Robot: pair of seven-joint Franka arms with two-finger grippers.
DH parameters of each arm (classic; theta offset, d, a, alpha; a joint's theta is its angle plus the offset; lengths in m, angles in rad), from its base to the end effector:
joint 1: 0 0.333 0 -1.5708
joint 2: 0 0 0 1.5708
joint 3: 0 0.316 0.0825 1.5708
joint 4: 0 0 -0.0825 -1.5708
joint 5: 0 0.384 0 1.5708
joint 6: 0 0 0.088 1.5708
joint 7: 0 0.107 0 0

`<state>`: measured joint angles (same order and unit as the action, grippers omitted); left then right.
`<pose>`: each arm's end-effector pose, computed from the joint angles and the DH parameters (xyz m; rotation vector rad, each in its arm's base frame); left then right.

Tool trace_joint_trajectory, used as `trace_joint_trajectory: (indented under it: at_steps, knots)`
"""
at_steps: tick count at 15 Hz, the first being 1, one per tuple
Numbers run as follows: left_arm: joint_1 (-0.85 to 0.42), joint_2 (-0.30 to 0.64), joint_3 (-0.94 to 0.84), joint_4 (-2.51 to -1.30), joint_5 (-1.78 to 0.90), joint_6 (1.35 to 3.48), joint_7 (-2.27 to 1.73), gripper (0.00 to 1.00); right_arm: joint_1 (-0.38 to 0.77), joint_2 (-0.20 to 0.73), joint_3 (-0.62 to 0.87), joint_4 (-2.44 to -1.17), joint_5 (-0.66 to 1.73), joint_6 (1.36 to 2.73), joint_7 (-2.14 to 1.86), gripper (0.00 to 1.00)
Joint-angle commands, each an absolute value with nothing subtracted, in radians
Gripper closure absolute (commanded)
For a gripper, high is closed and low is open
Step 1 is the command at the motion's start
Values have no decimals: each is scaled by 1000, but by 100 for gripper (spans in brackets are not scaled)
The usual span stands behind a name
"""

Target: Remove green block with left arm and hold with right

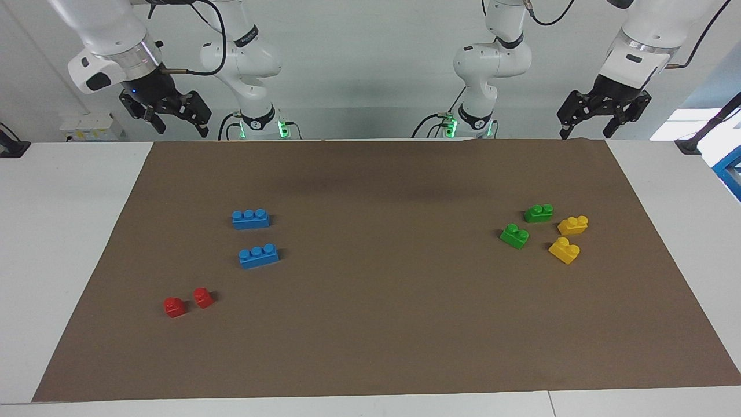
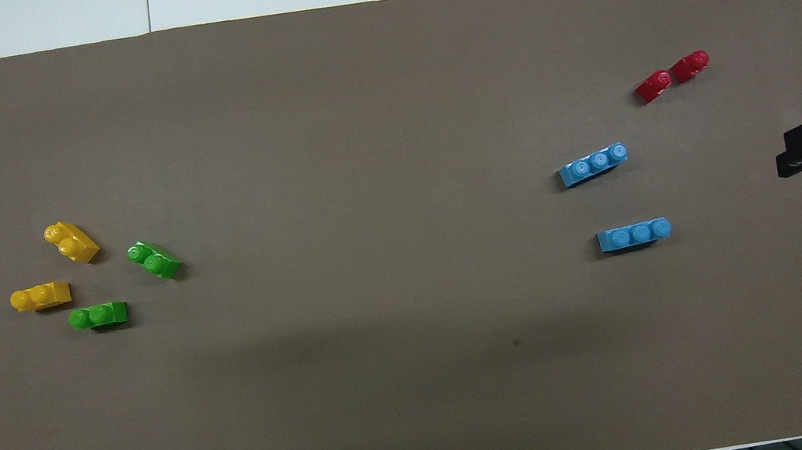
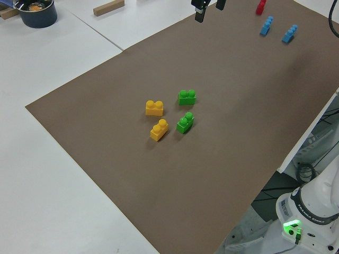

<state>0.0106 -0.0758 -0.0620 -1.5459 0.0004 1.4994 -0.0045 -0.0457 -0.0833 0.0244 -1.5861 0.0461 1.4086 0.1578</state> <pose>0.5225 -0.0283 0.6706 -3.1361 0.0733 -0.0459 0.5110 -0.0048 0.6485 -3.0890 0.2694 0.1505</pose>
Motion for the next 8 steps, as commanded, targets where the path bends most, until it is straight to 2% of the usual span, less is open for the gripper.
trace_joint_trajectory:
  at_steps: [1, 8]
  knots:
    - [23, -77, -68, -1531, -8, 1499, -15, 0, -51, -83, 31, -1578, -23, 1396, 135, 1]
    - [23, -77, -69, -1531, -8, 1500, -15, 0, -52, -83, 43, -1578, -58, 1405, 129, 1]
